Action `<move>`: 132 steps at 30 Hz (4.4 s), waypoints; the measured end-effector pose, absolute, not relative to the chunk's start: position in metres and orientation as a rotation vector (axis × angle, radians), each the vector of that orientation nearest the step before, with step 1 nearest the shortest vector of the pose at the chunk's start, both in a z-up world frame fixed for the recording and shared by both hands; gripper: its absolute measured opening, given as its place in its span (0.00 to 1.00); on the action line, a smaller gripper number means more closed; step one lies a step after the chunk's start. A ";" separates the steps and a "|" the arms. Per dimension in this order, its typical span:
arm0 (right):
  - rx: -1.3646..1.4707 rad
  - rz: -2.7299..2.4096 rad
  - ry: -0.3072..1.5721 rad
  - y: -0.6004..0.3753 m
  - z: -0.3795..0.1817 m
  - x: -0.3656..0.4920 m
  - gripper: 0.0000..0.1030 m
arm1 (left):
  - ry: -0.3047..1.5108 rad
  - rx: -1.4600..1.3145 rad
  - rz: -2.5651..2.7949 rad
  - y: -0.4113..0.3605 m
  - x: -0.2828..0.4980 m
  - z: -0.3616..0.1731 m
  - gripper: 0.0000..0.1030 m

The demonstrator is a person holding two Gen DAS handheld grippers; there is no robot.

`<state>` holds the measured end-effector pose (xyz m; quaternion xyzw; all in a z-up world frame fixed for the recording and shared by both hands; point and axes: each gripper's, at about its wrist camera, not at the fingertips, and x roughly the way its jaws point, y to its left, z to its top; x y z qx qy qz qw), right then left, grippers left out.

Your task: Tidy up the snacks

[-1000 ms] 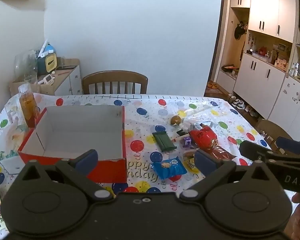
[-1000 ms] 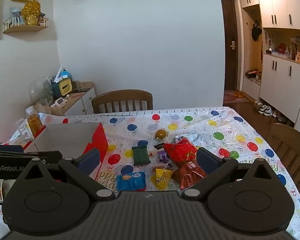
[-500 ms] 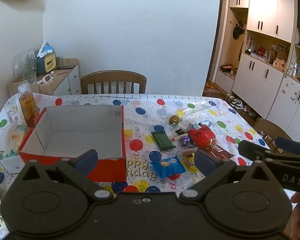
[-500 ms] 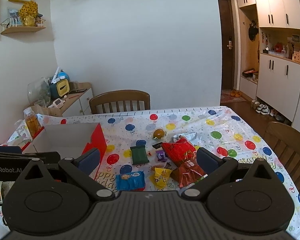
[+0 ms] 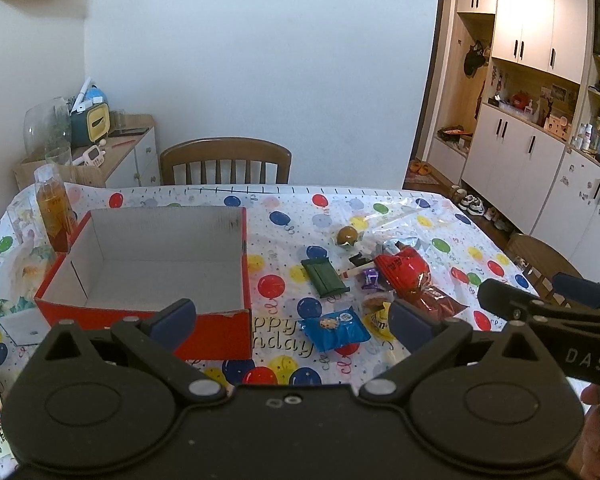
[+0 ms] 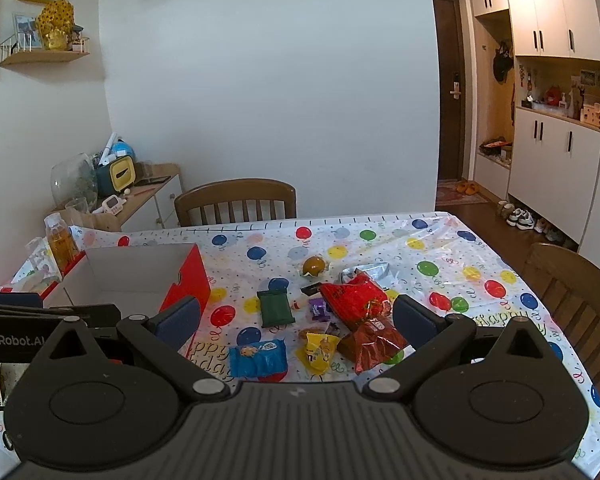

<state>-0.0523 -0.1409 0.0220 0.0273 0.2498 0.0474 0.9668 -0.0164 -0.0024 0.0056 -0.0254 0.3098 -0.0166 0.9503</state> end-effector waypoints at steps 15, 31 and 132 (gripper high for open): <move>0.044 0.080 0.507 -0.141 0.023 -0.053 1.00 | 0.648 -0.054 -0.051 0.001 -0.015 0.006 0.99; 0.035 0.065 0.505 -0.145 0.023 -0.052 1.00 | 0.654 -0.046 -0.068 -0.006 -0.010 0.007 0.99; -0.042 0.355 0.769 -0.169 -0.031 0.103 0.54 | 0.968 -0.156 -0.033 -0.002 0.130 -0.060 0.52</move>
